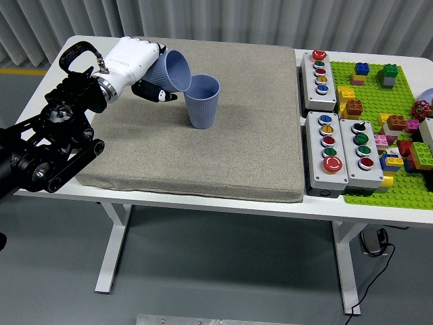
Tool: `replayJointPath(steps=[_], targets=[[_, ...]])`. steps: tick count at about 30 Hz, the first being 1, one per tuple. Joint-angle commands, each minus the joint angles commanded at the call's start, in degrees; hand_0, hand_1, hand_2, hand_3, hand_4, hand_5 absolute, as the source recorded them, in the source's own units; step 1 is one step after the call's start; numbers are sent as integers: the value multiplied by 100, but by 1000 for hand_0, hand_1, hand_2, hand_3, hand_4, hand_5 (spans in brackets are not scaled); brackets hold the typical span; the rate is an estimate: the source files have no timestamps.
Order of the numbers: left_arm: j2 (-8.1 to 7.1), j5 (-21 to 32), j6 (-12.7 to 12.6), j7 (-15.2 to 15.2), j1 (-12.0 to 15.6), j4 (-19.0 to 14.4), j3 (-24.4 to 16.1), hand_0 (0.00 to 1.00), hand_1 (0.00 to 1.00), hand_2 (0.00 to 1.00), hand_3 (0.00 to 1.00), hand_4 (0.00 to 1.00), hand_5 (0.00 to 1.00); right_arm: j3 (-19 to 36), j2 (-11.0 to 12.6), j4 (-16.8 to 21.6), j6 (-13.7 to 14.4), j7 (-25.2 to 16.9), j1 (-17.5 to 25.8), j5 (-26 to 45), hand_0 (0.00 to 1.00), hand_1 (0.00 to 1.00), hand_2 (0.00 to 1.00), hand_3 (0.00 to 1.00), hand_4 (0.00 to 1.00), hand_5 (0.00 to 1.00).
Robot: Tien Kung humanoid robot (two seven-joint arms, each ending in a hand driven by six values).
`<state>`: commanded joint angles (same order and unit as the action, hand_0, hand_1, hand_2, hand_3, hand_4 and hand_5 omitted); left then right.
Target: Pick cup pour cup place
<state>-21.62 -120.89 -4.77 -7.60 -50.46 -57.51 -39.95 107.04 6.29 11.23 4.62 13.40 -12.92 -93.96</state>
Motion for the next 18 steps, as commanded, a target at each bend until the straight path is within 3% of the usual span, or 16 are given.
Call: replayJointPath(steps=[18], targets=[[-53, -446, 345, -238, -484, -66, 566, 466, 458, 477, 476, 833, 280, -24, 15, -1, 9, -3, -16, 42, 702, 656, 606, 602, 26, 373]])
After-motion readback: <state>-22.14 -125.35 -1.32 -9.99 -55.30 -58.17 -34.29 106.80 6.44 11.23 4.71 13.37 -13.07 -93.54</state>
